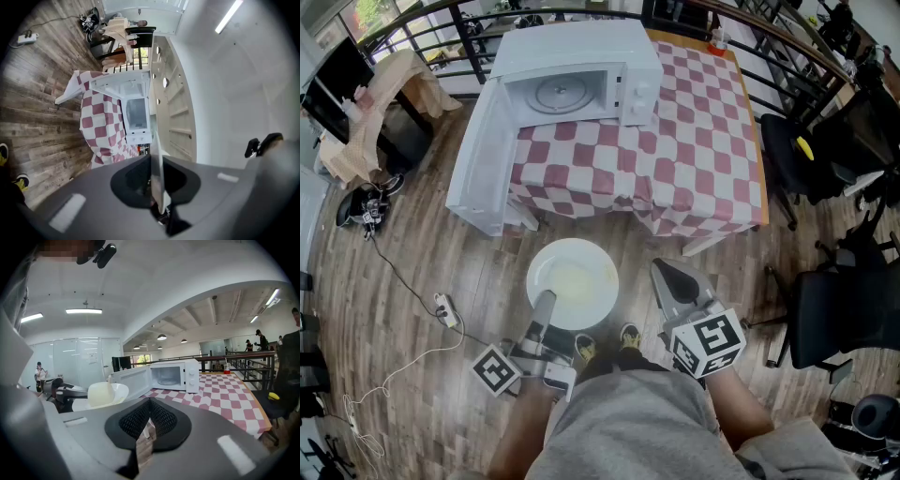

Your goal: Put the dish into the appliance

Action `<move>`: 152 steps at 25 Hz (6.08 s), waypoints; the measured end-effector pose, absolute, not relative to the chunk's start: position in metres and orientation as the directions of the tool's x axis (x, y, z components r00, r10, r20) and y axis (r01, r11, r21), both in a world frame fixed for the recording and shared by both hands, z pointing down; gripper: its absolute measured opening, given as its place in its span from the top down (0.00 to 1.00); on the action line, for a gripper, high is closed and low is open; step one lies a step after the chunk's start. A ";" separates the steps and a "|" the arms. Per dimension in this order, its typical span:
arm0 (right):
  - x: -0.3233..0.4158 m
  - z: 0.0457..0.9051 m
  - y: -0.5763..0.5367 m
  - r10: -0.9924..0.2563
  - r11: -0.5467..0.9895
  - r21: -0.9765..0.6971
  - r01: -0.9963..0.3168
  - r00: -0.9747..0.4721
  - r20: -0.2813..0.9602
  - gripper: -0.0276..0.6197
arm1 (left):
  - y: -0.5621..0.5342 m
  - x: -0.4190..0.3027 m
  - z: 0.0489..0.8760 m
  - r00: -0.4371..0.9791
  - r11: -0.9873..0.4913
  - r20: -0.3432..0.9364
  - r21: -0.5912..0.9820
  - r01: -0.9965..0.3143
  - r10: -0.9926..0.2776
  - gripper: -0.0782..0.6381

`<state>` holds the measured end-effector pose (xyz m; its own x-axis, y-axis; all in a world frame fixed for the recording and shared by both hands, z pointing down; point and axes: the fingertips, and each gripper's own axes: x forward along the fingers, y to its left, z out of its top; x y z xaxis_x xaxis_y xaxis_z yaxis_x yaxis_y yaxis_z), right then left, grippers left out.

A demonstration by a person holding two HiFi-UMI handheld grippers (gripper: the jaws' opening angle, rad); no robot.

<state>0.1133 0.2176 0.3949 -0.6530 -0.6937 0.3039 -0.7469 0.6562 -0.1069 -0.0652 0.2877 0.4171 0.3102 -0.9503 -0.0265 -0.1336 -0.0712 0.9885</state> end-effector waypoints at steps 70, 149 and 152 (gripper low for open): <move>0.100 0.409 0.046 -0.744 0.585 -0.199 -0.786 -0.618 0.254 0.96 | 0.116 -0.073 0.423 0.336 -0.071 -0.017 0.986 -0.150 -0.942 0.84; 0.006 0.421 -0.183 -0.653 0.678 -0.189 -0.710 -0.701 0.287 0.96 | -0.122 -0.140 0.442 0.264 -0.007 0.026 0.993 -0.121 -0.964 0.84; -0.001 0.420 -0.190 -0.657 0.675 -0.186 -0.714 -0.697 0.288 0.96 | -0.130 -0.148 0.444 0.267 -0.007 0.028 0.992 -0.127 -0.963 0.84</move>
<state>-0.0015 -0.1904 0.4196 -0.6966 -0.6571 0.2881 -0.7137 0.6754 -0.1856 -0.1476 -0.1301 0.4436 0.2670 -0.9633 0.0278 -0.1271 -0.0066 0.9919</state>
